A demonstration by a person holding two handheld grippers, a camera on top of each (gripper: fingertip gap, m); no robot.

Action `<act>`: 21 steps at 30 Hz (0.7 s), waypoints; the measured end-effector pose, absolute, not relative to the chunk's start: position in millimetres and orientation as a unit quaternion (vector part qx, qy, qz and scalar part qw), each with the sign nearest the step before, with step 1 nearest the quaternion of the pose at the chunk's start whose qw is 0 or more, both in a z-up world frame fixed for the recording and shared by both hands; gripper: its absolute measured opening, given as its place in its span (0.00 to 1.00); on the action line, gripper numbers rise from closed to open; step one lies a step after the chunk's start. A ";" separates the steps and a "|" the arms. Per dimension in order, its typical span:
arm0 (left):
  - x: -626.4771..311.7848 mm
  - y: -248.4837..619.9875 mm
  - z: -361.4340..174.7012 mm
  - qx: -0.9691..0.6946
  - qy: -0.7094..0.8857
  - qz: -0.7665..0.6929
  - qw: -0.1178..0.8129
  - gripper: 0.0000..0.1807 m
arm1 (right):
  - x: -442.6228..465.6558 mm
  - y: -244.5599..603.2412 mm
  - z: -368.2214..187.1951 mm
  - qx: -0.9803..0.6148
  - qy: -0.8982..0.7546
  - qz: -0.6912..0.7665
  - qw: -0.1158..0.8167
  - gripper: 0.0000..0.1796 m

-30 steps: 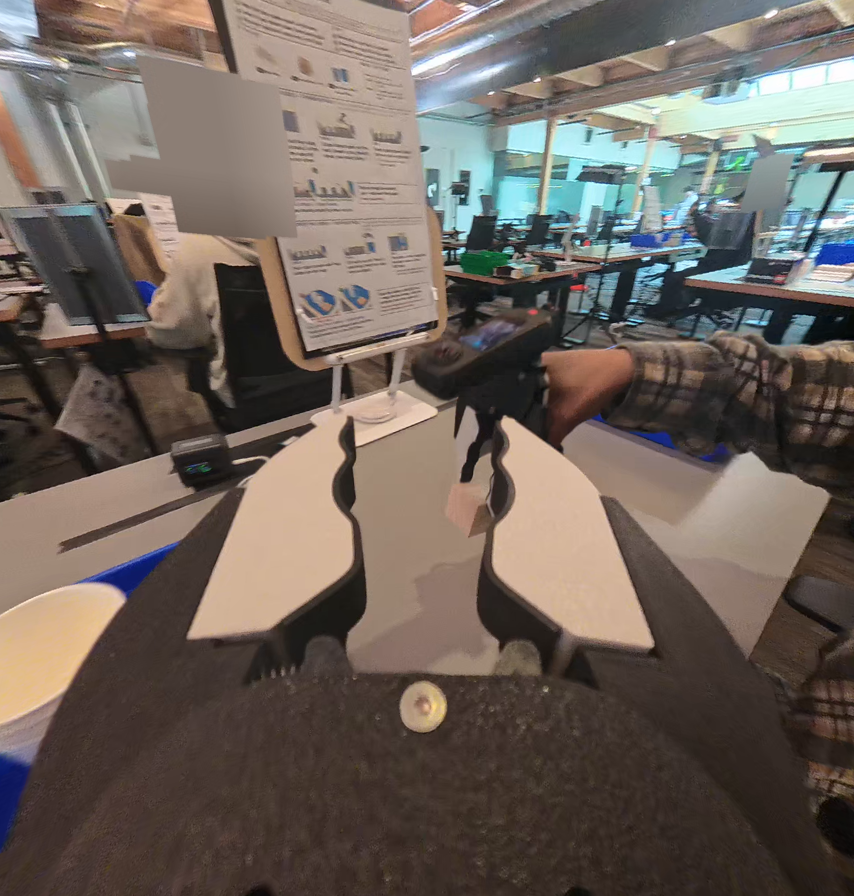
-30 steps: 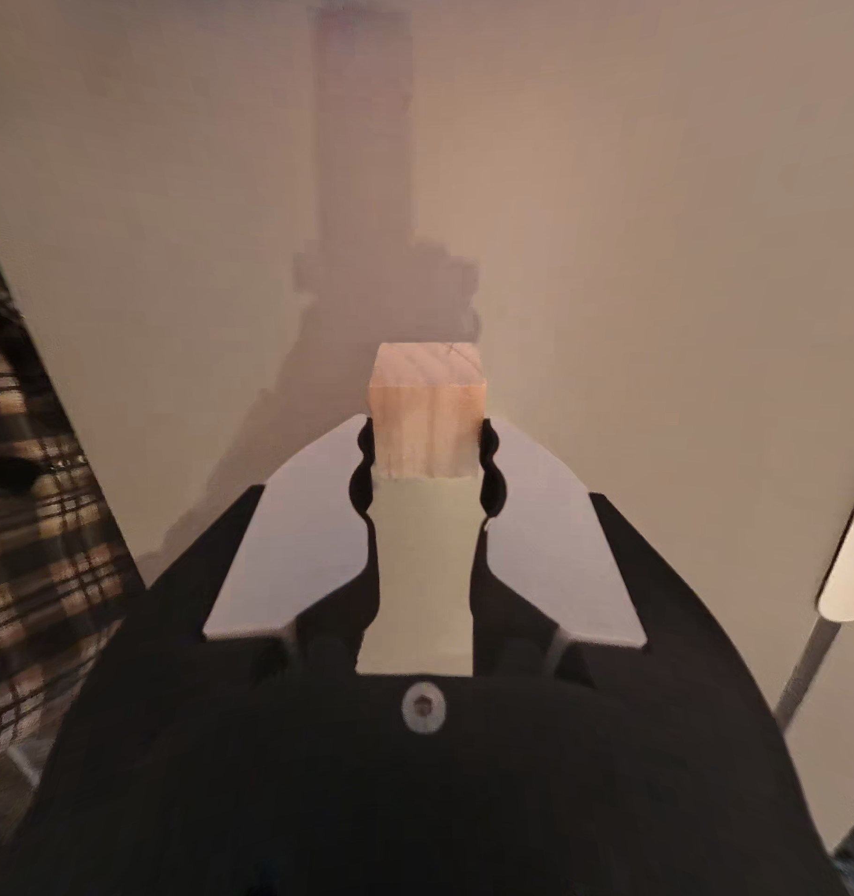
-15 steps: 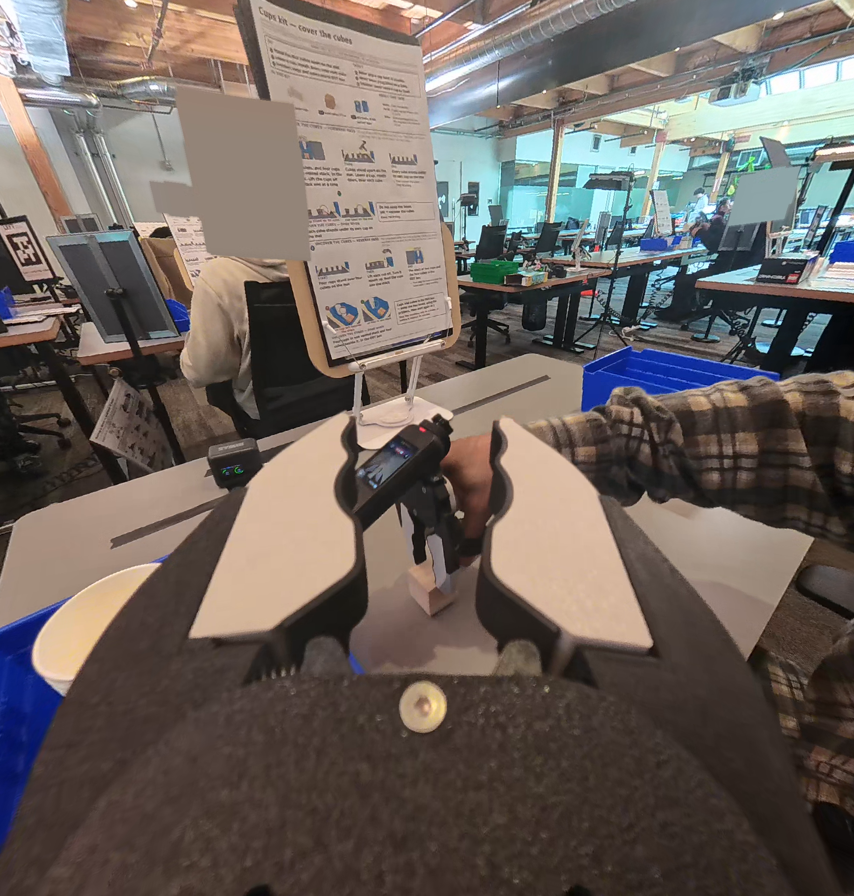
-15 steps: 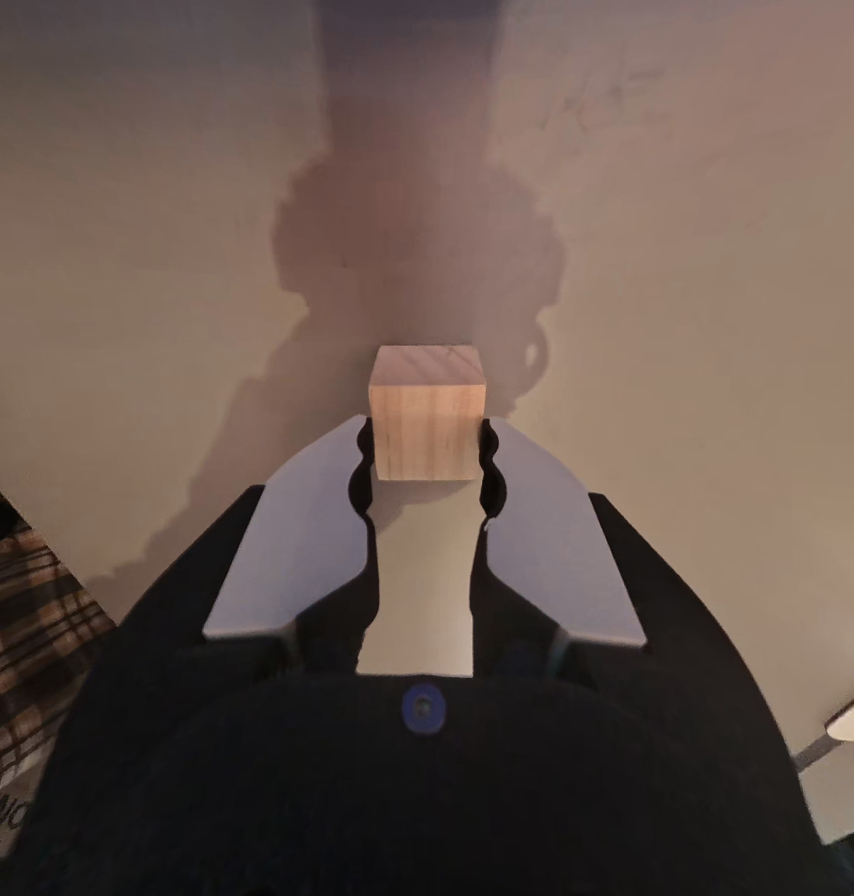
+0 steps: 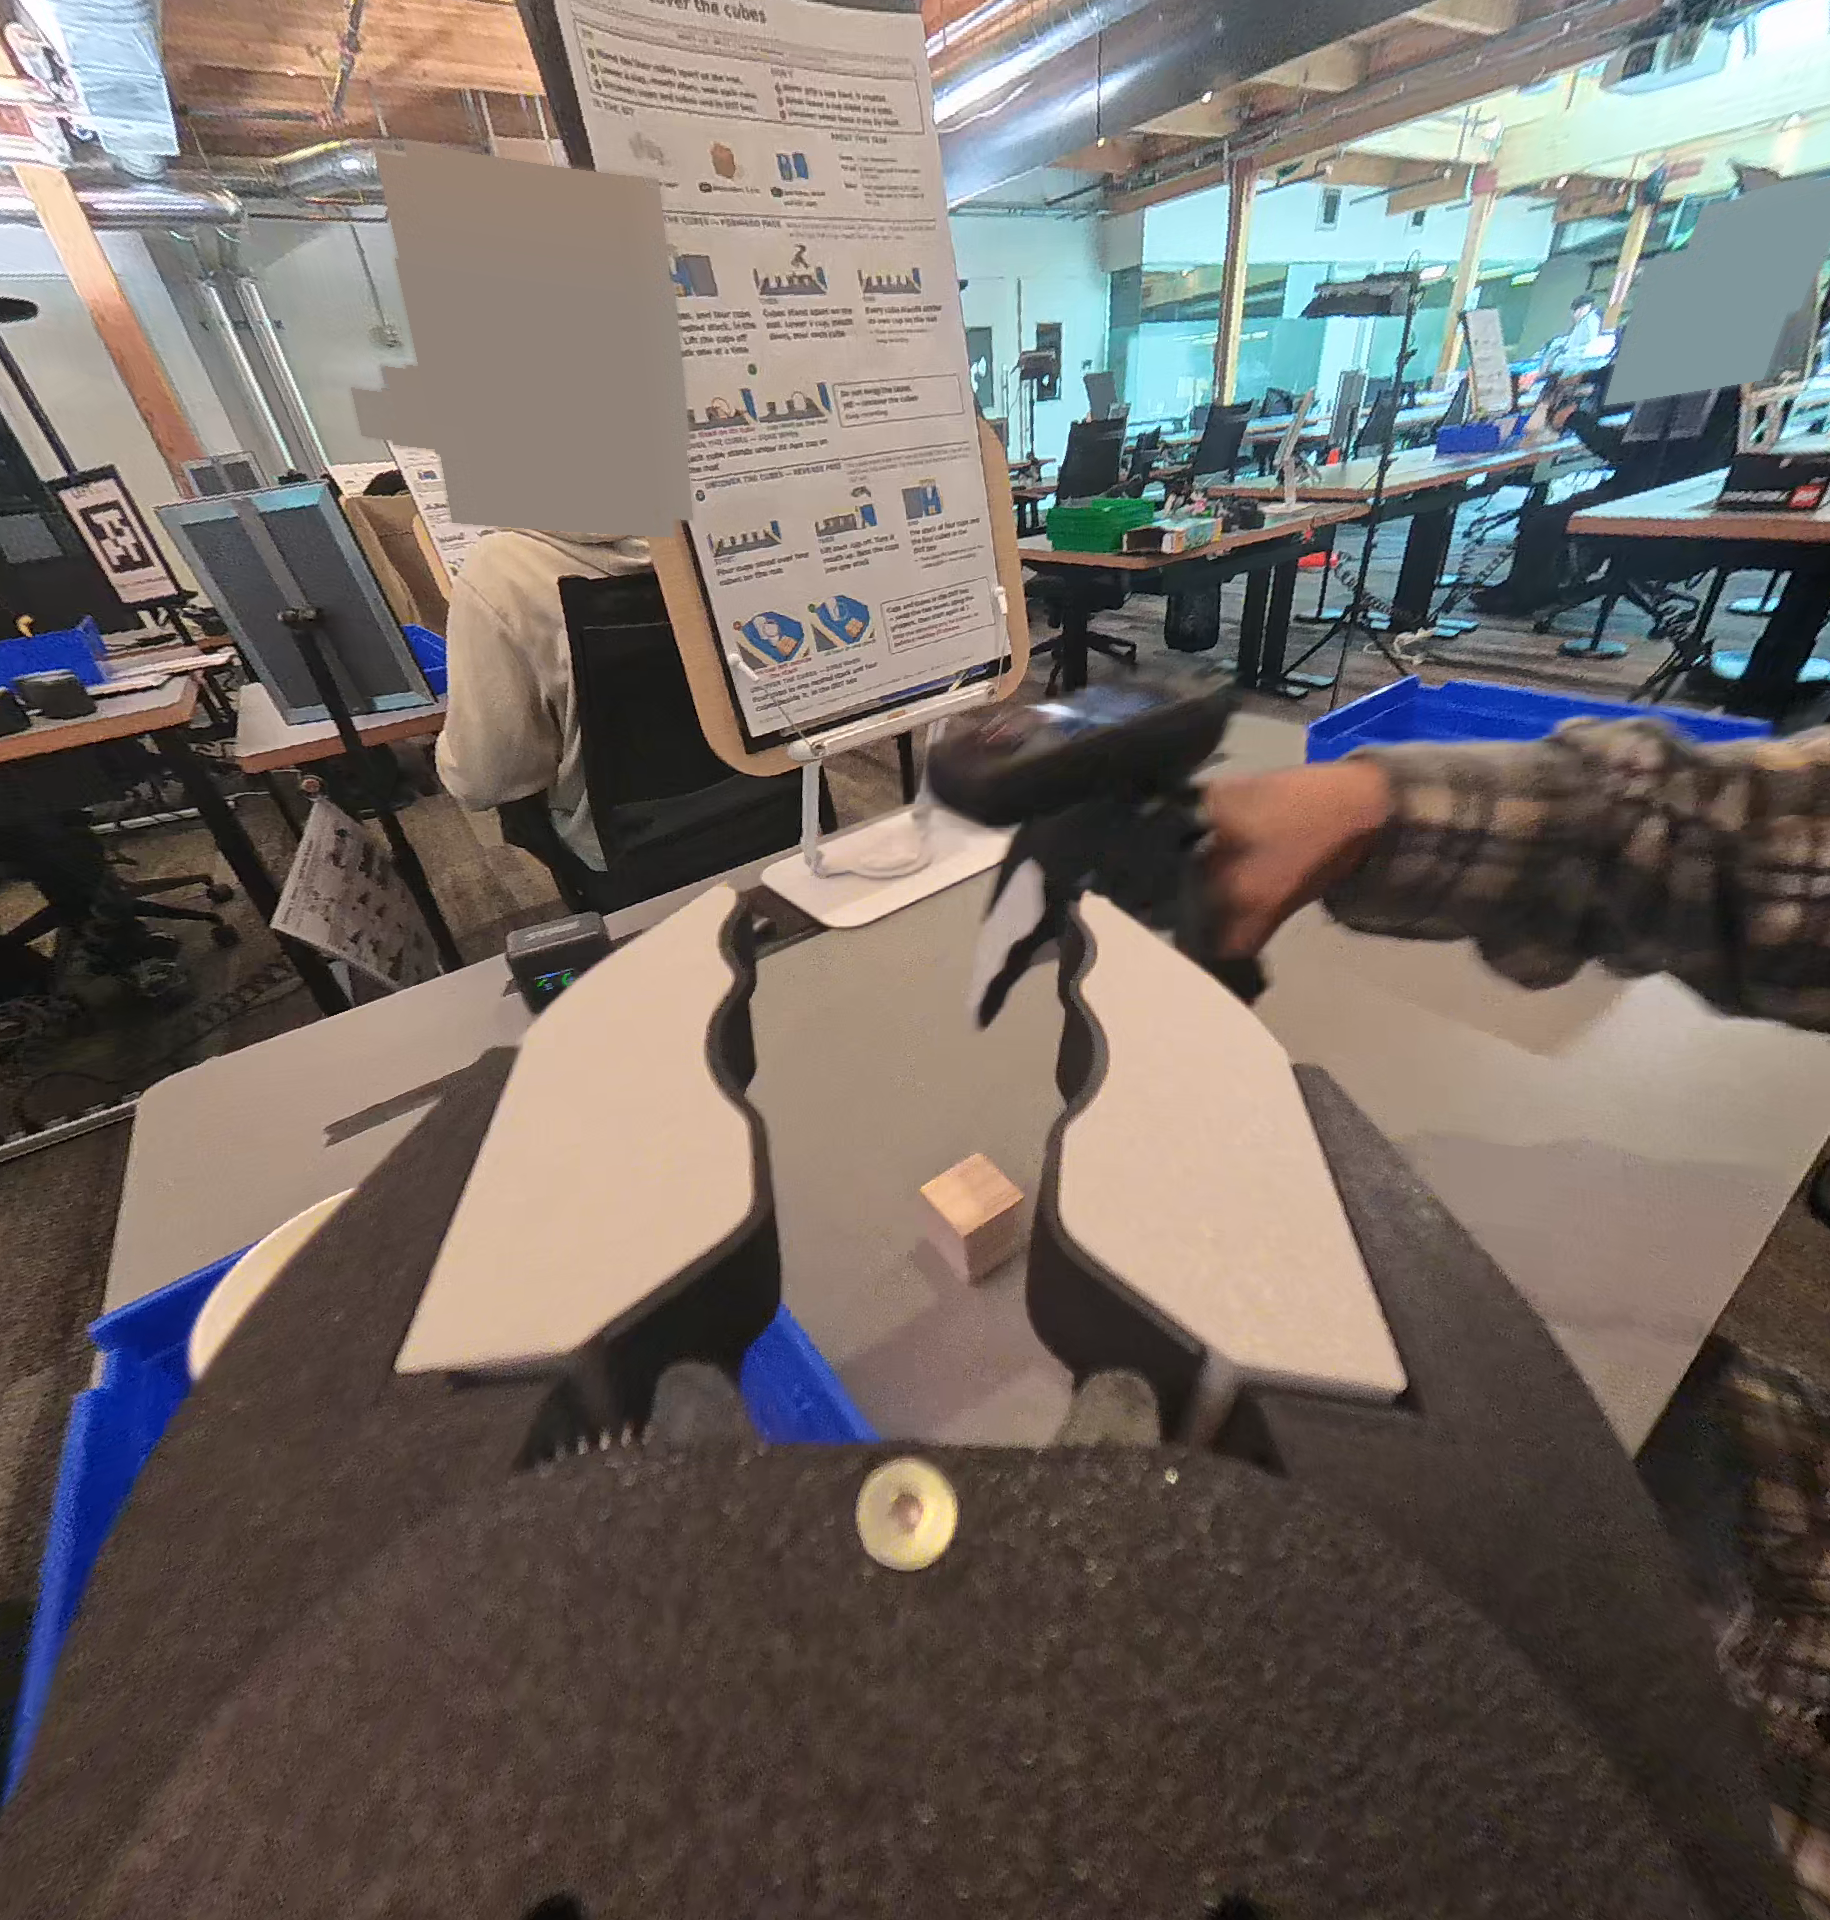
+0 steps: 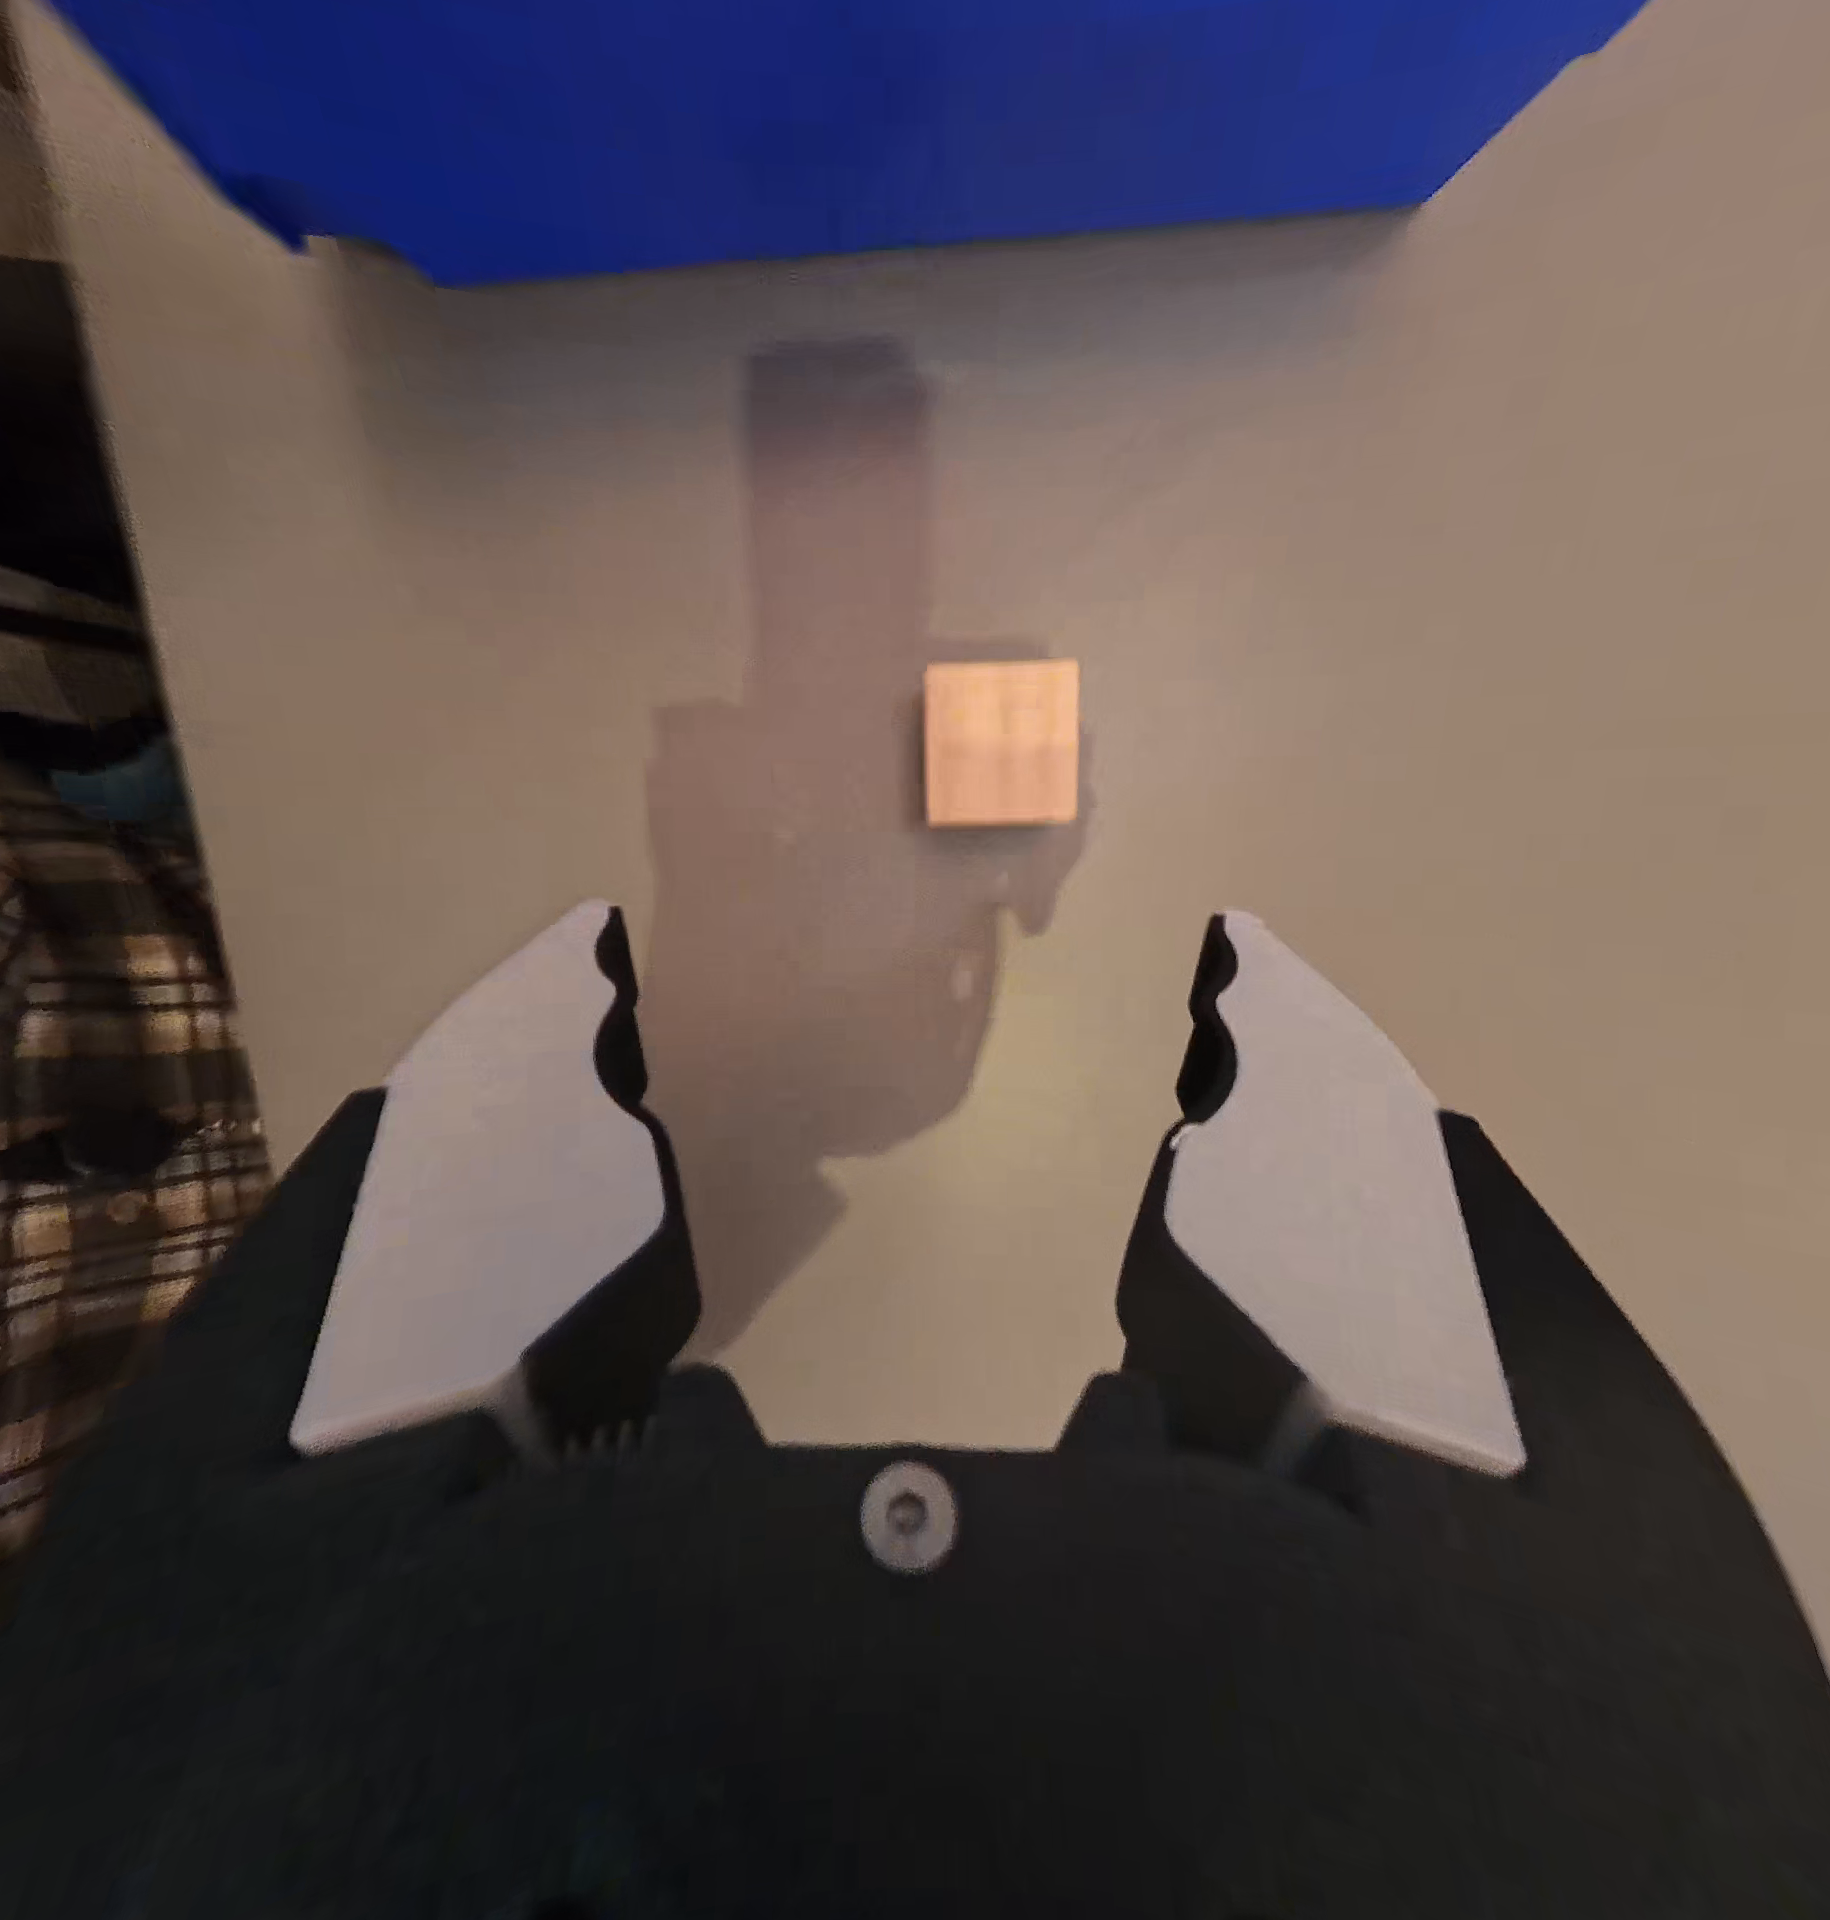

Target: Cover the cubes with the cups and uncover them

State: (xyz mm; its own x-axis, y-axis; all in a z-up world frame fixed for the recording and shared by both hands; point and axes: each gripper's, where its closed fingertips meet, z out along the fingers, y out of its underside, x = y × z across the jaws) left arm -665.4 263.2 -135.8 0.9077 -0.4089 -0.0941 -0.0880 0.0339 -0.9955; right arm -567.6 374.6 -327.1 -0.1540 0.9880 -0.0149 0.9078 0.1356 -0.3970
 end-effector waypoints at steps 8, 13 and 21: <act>-708.8 275.9 -201.3 -0.792 0.317 0.002 0.521 0.28 | -434.9 333.5 -295.5 -0.639 -0.696 0.276 0.176 0.52; -725.1 283.0 -267.7 -0.829 0.449 -0.027 0.331 0.28 | -383.7 314.8 -299.0 -0.643 -0.670 0.319 0.191 0.51; -753.1 295.7 -341.0 -0.839 0.533 0.036 0.107 0.34 | -346.0 292.1 -309.0 -0.646 -0.657 0.337 0.193 0.51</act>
